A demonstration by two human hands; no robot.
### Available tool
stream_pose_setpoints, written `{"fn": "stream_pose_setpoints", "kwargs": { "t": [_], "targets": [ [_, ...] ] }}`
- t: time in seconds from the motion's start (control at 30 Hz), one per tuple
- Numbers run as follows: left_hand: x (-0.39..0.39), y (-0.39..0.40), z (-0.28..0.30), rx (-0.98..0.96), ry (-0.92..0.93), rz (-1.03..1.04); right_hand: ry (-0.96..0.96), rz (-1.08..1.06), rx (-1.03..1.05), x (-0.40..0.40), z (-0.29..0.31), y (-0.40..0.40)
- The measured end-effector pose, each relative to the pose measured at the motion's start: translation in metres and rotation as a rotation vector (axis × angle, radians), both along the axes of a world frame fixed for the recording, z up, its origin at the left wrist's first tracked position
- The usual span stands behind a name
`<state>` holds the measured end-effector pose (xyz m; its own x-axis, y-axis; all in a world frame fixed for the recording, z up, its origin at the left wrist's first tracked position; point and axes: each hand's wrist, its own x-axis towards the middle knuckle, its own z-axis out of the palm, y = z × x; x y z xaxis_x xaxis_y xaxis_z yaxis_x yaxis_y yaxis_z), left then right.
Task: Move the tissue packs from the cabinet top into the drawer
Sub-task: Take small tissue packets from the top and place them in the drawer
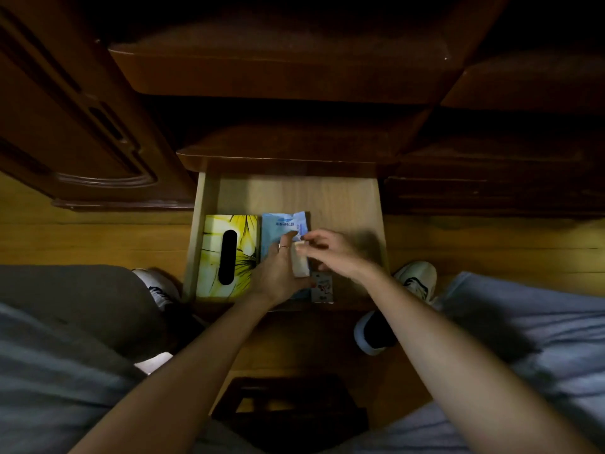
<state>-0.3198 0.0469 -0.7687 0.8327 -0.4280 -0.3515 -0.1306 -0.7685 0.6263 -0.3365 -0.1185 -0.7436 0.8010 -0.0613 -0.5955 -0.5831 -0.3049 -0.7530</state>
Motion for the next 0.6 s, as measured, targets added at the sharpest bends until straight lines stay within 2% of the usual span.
{"fn": "stream_pose_setpoints", "kwargs": {
  "t": [0.1,0.2,0.27,0.33,0.4,0.6],
  "targets": [
    [-0.005,0.003,0.003,-0.088,0.068,-0.084,0.022,0.006,0.043,-0.010,-0.001,0.001],
    [-0.008,0.009,0.000,-0.097,0.033,-0.119,-0.010,-0.022,0.070,-0.015,-0.001,-0.004],
    [-0.007,0.012,-0.004,-0.061,0.016,-0.068,-0.106,-0.062,-0.071,-0.011,0.001,-0.016],
    [-0.004,0.015,-0.008,-0.065,0.003,0.014,-0.126,-0.054,-0.327,-0.007,-0.001,-0.032],
    [-0.001,0.016,-0.010,-0.109,0.010,0.076,-0.031,0.030,-0.514,-0.007,-0.009,-0.043],
    [0.001,0.012,-0.016,-0.217,0.132,0.279,0.266,0.332,-0.747,-0.030,-0.035,-0.027]
  ]
}}
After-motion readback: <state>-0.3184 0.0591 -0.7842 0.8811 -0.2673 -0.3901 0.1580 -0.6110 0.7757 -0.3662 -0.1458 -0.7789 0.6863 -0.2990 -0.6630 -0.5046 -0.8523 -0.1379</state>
